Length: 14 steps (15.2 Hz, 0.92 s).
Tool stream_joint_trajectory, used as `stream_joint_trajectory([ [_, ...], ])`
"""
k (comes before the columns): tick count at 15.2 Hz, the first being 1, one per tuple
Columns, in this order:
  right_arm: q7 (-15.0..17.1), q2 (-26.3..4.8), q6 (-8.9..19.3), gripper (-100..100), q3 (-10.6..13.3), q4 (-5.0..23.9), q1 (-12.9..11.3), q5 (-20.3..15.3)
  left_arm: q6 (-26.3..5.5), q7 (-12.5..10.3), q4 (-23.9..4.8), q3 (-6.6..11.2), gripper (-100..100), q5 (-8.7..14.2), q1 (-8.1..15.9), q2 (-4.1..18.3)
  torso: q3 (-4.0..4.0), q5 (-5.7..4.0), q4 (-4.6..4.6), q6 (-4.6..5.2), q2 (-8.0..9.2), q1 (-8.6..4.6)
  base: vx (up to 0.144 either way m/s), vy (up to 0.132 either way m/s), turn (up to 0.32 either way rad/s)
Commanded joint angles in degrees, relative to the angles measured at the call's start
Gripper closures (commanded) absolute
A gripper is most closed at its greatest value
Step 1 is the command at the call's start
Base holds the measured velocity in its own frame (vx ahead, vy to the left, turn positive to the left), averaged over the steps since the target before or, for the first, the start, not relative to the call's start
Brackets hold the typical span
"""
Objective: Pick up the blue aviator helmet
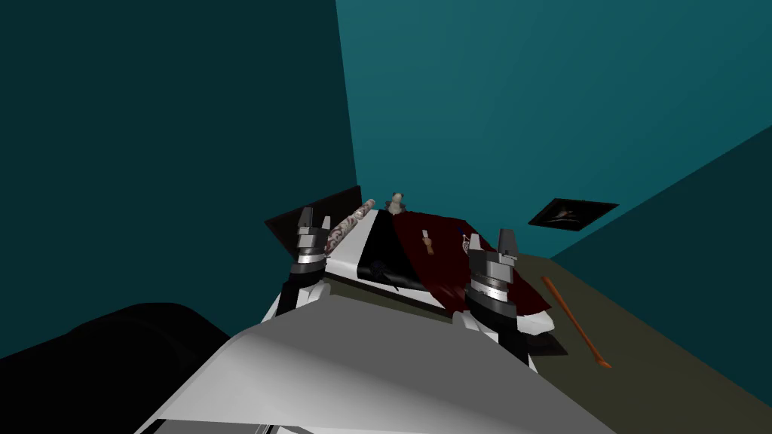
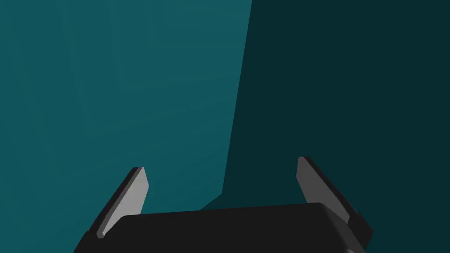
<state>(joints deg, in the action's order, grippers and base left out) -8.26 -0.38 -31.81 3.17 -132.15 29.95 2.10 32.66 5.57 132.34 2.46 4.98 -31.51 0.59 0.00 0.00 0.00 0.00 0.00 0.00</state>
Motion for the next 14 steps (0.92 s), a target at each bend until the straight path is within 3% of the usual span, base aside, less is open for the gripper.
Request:
stream_joint_trajectory([
  [1,0.0,0.0,0.0,0,0.0,0.0,0.0,0.0,0.5,0.0,-1.9,-0.08,-100,-0.2,0.3,1.3,0.00,0.00,0.00,0.00,0.00,0.00,0.002,-0.018,-0.016],
  [4,0.0,0.0,0.0,0,0.0,0.0,0.0,0.0,1.6,0.0,-6.3,-0.26,-100,-0.7,1.1,3.3,-0.01,-0.03,-0.01,0.01,-0.01,-0.18,0.001,-0.058,-0.022],
  [14,0.0,0.0,0.0,0,0.0,0.0,0.0,0.0,3.9,0.0,-16.5,-0.61,-100,-1.7,2.8,5.6,-0.03,-0.04,-0.01,0.01,-0.04,-0.21,0.004,-0.051,-0.016],
])
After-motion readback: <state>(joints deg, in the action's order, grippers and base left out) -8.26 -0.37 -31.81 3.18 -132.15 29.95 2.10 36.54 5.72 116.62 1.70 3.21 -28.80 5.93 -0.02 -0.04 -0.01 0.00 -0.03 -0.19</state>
